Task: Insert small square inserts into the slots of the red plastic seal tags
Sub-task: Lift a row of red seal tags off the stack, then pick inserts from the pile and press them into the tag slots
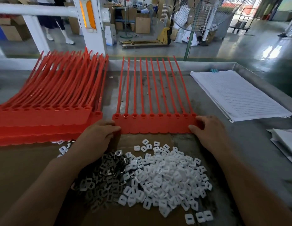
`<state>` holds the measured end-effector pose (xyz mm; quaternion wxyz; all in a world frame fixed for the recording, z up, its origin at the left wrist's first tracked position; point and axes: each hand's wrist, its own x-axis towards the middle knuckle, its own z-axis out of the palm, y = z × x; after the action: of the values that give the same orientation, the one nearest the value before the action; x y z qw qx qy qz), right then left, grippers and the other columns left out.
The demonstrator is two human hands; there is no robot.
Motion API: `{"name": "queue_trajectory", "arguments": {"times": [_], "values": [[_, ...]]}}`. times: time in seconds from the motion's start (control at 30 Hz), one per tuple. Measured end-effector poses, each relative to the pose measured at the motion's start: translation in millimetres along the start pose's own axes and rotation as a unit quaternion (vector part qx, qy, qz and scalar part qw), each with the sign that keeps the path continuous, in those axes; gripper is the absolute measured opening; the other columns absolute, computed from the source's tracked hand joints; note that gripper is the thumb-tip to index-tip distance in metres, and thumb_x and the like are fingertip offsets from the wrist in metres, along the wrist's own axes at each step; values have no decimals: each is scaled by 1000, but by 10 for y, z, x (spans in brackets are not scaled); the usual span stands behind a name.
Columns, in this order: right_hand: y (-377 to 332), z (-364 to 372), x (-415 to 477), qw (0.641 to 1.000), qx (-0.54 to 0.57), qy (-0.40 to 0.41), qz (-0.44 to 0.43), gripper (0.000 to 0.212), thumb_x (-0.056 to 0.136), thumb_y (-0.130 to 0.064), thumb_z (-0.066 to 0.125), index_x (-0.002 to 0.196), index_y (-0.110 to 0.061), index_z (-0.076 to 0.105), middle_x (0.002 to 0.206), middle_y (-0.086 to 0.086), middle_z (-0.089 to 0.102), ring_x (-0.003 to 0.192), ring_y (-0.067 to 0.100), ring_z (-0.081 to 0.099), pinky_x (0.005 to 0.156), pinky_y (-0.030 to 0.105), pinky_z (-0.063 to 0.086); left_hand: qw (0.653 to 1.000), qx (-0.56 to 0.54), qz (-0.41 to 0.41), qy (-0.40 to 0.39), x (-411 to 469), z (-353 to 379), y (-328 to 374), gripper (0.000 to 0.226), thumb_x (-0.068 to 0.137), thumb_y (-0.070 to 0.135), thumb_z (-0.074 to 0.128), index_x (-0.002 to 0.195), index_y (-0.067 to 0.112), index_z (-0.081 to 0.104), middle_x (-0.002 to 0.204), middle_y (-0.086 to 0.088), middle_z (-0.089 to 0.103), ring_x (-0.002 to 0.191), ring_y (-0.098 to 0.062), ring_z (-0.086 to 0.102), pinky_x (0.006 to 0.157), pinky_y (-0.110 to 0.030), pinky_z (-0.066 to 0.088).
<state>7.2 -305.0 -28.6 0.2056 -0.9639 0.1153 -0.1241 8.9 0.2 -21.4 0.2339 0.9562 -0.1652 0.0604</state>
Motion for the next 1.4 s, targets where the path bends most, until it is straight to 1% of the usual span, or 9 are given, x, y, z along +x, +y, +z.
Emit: {"name": "queue_trajectory", "arguments": {"times": [0.1, 0.23, 0.33, 0.4, 0.5, 0.67, 0.77, 0.93, 1.4], "values": [[9, 2, 8, 1000, -1, 3, 0, 47, 85, -35, 61, 126, -13, 55, 123, 13, 54, 116, 28, 46, 98, 35, 33, 999, -22, 34, -22, -11, 14, 12, 38, 94, 8, 40, 130, 17, 49, 145, 11, 31, 131, 3, 19, 104, -11, 7], [-25, -46, -8, 1000, 0, 16, -9, 41, 85, -32, 61, 121, -13, 59, 118, 13, 58, 112, 28, 48, 95, 35, 34, 997, -36, 46, -53, -17, 8, -9, 41, 96, 14, 39, 134, 28, 43, 144, 13, 32, 130, 1, 22, 104, -14, 9], [-165, -156, -82, 997, 57, 35, -42, 26, 83, -25, 65, 108, -17, 65, 103, 4, 61, 94, 16, 55, 84, 22, 35, 996, -51, 42, -60, -4, 13, -35, 38, 96, 14, 40, 129, 28, 49, 143, 16, 33, 126, 6, 21, 104, -13, 9], [-367, -254, -191, 986, 137, -12, -92, 11, 81, -22, 66, 92, -27, 66, 86, -13, 61, 75, -2, 56, 71, 13, 37, 995, -61, 43, -61, 7, 16, -52, 37, 95, 11, 41, 128, 26, 51, 142, 15, 35, 125, 8, 21, 105, -12, 9], [-761, -340, -419, 952, 152, -164, -210, 10, 83, -22, 63, 89, -30, 65, 77, -25, 57, 82, -17, 53, 68, -1, 39, 995, -75, 36, -60, 17, 22, -61, 37, 95, 10, 41, 127, 26, 52, 141, 17, 35, 124, 8, 21, 105, -13, 10], [-1199, -256, -636, 889, 96, -284, -345, 21, 85, -23, 62, 106, -21, 68, 98, -11, 65, 74, -10, 50, 70, 3, 39, 994, -89, 38, -49, 16, 38, -57, 36, 93, 8, 44, 125, 23, 54, 141, 14, 38, 124, 6, 23, 106, -15, 12], [-1336, -133, -682, 872, 63, -306, -377, 32, 84, -25, 65, 116, -23, 63, 113, -8, 61, 93, -3, 50, 76, 12, 37, 994, -93, 37, -46, 15, 40, -55, 36, 93, 8, 45, 124, 23, 55, 140, 13, 39, 123, 8, 23, 105, -13, 12], [-1420, 19, -721, 870, 25, -308, -385, 28, 84, -26, 63, 112, -22, 64, 112, -2, 58, 105, 14, 50, 90, 33, 42, 995, -87, 37, -42, 12, 44, -49, 35, 93, 9, 46, 124, 22, 55, 141, 12, 38, 124, 7, 24, 106, -15, 13], [-1325, -42, -714, 888, 199, -273, -312, 9, 87, -18, 61, 89, -14, 69, 83, -4, 69, 65, -3, 55, 63, 10, 43, 995, -23, 72, -68, -48, -17, -6, 37, 94, 11, 45, 128, 24, 52, 143, 11, 36, 131, 3, 21, 105, -10, 10]]}}
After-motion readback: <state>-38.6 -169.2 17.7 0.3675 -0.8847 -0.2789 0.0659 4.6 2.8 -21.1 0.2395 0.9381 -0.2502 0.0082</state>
